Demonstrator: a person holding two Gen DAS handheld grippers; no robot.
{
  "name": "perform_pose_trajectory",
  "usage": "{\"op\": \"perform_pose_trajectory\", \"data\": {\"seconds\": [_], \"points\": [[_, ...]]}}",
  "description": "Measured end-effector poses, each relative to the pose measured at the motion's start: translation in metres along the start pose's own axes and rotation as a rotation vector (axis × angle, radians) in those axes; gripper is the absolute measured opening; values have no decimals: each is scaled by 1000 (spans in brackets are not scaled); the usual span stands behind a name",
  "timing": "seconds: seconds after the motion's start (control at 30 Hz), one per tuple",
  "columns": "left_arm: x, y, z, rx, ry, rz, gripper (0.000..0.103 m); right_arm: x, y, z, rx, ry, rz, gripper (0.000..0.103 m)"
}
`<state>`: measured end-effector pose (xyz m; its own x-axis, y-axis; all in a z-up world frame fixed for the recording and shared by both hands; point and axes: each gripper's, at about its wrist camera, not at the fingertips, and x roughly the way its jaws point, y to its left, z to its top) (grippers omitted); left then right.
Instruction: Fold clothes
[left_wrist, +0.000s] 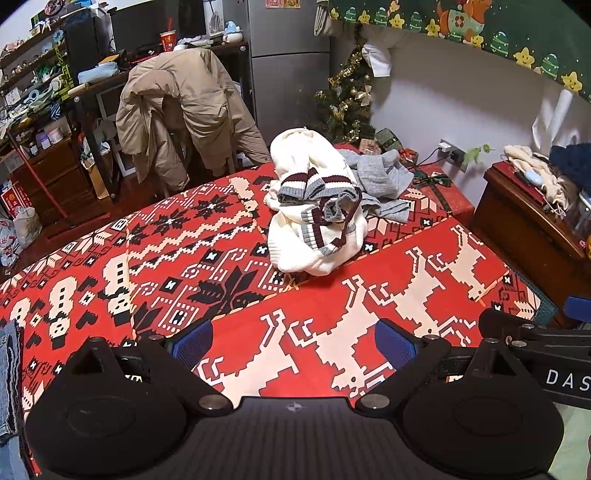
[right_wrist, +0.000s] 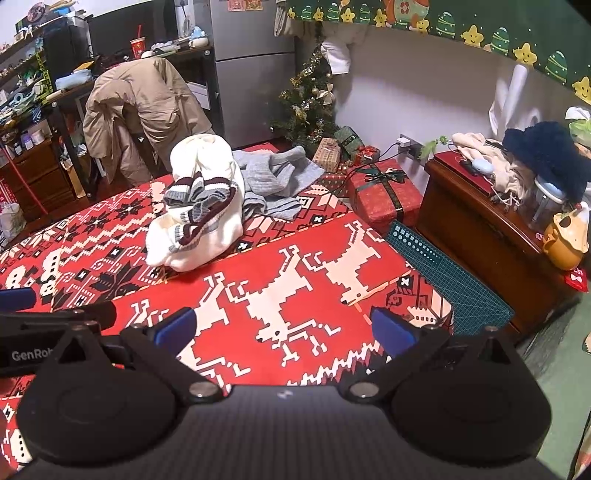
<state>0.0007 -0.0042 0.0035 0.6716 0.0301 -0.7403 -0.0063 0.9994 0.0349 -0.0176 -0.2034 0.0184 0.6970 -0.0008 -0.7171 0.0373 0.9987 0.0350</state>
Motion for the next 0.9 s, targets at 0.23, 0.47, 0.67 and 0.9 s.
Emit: {"op": "perform_pose_trajectory", "data": {"seconds": [0.23, 0.47, 0.67, 0.9], "points": [[-1, 2, -1, -4, -2, -3, 95, 2, 0, -1, -3, -1, 0, 102], [-1, 4, -1, -7, -3, -3, 95, 4, 3, -1, -6, 0, 0, 102], [0, 4, 0, -7, -4, -3, 95, 4, 5, 0, -10, -4, -1, 102], [2, 3, 1, -7, -6, 3, 95, 7, 4, 0, -5, -4, 2, 102]]}}
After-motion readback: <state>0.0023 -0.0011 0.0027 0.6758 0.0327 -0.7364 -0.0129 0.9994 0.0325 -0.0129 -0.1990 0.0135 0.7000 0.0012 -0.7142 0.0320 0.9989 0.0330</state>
